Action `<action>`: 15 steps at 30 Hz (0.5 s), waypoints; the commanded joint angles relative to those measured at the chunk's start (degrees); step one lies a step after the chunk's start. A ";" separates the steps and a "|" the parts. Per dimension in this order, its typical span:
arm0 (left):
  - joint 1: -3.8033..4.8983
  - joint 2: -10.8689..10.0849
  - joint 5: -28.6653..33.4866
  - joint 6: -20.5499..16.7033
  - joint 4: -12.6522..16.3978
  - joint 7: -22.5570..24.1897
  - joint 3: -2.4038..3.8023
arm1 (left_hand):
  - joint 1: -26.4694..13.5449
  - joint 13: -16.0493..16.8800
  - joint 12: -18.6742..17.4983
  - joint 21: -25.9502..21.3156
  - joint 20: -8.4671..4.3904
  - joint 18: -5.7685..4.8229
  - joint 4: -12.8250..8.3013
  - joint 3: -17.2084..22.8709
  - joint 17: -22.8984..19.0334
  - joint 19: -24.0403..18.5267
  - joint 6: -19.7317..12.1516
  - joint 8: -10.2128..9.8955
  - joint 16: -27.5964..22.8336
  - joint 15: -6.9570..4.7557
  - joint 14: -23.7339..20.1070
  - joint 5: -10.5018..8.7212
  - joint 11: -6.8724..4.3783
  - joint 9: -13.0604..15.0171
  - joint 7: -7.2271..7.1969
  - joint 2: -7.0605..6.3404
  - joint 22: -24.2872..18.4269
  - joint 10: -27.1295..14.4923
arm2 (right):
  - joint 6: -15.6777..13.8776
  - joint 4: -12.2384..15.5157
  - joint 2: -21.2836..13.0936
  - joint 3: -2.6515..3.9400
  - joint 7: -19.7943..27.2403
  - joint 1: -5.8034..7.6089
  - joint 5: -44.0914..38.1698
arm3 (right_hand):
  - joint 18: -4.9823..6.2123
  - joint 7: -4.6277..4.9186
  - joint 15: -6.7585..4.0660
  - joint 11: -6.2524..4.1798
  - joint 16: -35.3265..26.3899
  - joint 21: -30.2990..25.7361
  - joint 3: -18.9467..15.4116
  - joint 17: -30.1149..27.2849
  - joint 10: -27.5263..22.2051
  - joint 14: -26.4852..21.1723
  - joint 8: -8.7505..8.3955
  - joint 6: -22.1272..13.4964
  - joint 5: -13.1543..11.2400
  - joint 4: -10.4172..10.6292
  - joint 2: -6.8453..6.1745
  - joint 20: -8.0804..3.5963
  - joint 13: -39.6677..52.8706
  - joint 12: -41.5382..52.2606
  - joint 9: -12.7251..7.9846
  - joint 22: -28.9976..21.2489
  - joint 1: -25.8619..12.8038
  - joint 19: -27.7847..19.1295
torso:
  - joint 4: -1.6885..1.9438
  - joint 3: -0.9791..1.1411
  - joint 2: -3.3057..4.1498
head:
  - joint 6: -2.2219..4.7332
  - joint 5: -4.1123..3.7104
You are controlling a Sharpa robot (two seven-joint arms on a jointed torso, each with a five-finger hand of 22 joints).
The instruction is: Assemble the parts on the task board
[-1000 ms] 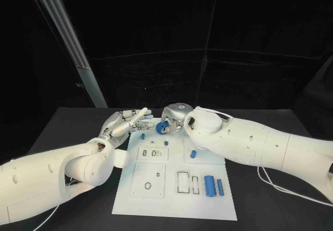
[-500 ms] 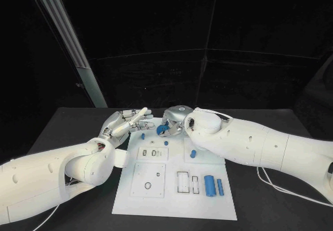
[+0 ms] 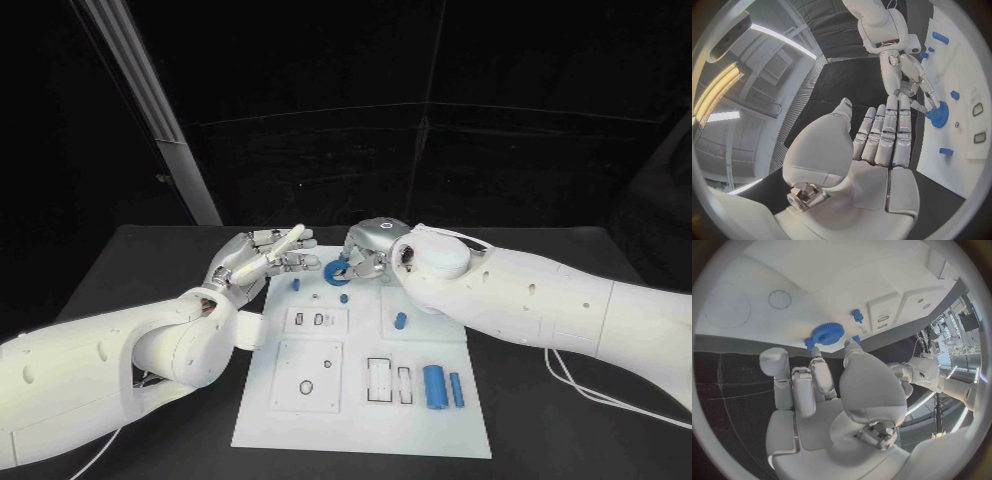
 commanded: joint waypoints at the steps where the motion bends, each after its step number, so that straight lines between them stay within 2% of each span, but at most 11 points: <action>1: 0.08 -0.23 -0.22 0.65 0.08 0.09 0.05 | 0.54 -0.07 -0.27 -0.37 0.04 0.77 -0.36 -0.14 0.10 0.29 0.31 -0.29 -0.28 0.15 0.38 0.09 0.03 -0.05 -0.11 0.10 -0.06 -0.39 | -12.92 1.99 -2.55 0.05 6.52 0.14 6.03 | -0.27 -0.09 0.30 0.01 -0.46 -0.23 -0.43 11.07 -0.17 5.04 0.09 0.11 1.57 -0.39 0.53 0.18 0.69 -0.33 0.04 -0.72 1.84 -0.40 | -0.26 0.10 -0.08 | 0.29 0.00; 3: 0.09 -0.35 -0.22 0.64 0.08 0.10 0.05 | 0.54 -0.07 -0.27 -0.37 0.04 0.77 -0.36 -0.14 0.10 0.29 0.31 -0.29 -0.28 0.15 0.38 0.09 0.03 -0.05 -0.11 0.10 -0.06 -0.39 | -14.45 3.46 -4.49 0.05 8.54 0.14 8.71 | -0.21 -0.04 0.32 0.04 -0.55 -0.44 -0.50 10.85 -0.22 4.98 -0.02 -0.13 1.80 -0.79 0.62 0.17 0.67 -0.38 -0.02 -1.10 2.93 -0.63 | -0.46 0.14 -0.17 | 0.34 -0.01; 5: 0.09 -0.55 -0.22 0.61 0.10 0.14 0.05 | 0.54 -0.07 -0.27 -0.37 0.04 0.77 -0.36 -0.14 0.10 0.29 0.31 -0.29 -0.28 0.15 0.38 0.09 0.03 -0.05 -0.11 0.10 -0.06 -0.39 | -14.75 5.39 -7.22 0.06 10.06 0.16 12.40 | -0.09 -0.03 0.32 0.05 -0.78 -0.83 -0.86 10.32 -0.52 4.86 0.01 -0.14 1.88 -1.18 0.42 0.18 0.31 -0.83 -0.02 -1.84 4.00 -1.04 | -0.75 0.20 -0.33 | 0.34 0.03; 8: 0.10 -0.76 -0.22 0.55 0.12 0.19 0.04 | 0.55 -0.07 -0.34 -0.40 0.04 0.76 -0.39 -0.18 0.11 0.30 0.33 -0.34 -0.35 0.15 0.39 0.09 0.04 -0.05 -0.11 0.14 -0.09 -0.41 | -12.81 7.61 -11.06 0.06 11.70 0.19 16.92 | -0.03 -0.08 0.30 0.02 -0.91 -1.07 -1.35 10.05 -0.64 4.79 0.08 -0.03 1.99 -1.83 0.08 0.17 0.21 -1.00 0.01 -2.20 5.47 -1.27 | -1.09 0.23 -0.49 | 0.46 0.04; 9: 0.11 -0.86 -0.22 0.54 0.15 0.23 0.04 | 0.55 -0.07 -0.35 -0.40 0.04 0.76 -0.40 -0.18 0.11 0.30 0.33 -0.34 -0.35 0.15 0.39 0.09 0.04 -0.05 -0.11 0.14 -0.09 -0.41 | -10.91 8.83 -13.75 0.06 13.38 0.20 19.47 | -0.01 -0.13 0.25 -0.05 -0.95 -1.15 -1.50 10.00 -0.75 4.78 0.13 0.17 1.73 -2.34 0.07 0.14 0.10 -1.16 0.04 -2.29 6.67 -1.34 | -1.29 0.26 -0.59 | 0.55 -0.01; 11: 0.11 -0.92 -0.22 0.55 0.17 0.25 0.04 | 0.56 -0.06 -0.35 -0.41 0.04 0.76 -0.40 -0.18 0.11 0.30 0.34 -0.34 -0.36 0.15 0.39 0.09 0.03 -0.05 -0.11 0.15 -0.10 -0.41 | -9.94 9.71 -15.99 0.05 15.56 0.19 21.17 | -0.05 -0.21 0.19 -0.12 -0.94 -1.12 -1.75 10.09 -0.77 4.81 0.15 0.38 1.60 -2.87 0.28 0.08 0.11 -1.20 0.06 -2.18 8.16 -1.28 | -1.53 0.34 -0.68 | 0.57 -0.11; 15: 0.12 -0.93 -0.22 0.61 0.08 0.40 0.04 | 0.59 -0.01 -0.30 -0.45 0.03 0.77 -0.47 -0.24 0.15 0.35 0.53 -0.34 -0.45 0.13 0.46 0.09 -0.04 -0.01 -0.19 0.24 -0.15 -0.14 | -8.97 10.99 -20.28 0.04 19.59 0.17 23.68 | -0.15 -0.29 0.08 -0.24 -0.79 -0.87 -2.01 10.51 -0.71 4.92 0.14 0.57 2.27 -3.84 0.39 -0.01 0.21 -1.14 0.05 -1.66 10.43 -1.00 | -2.17 0.63 -0.86 | 0.69 -0.23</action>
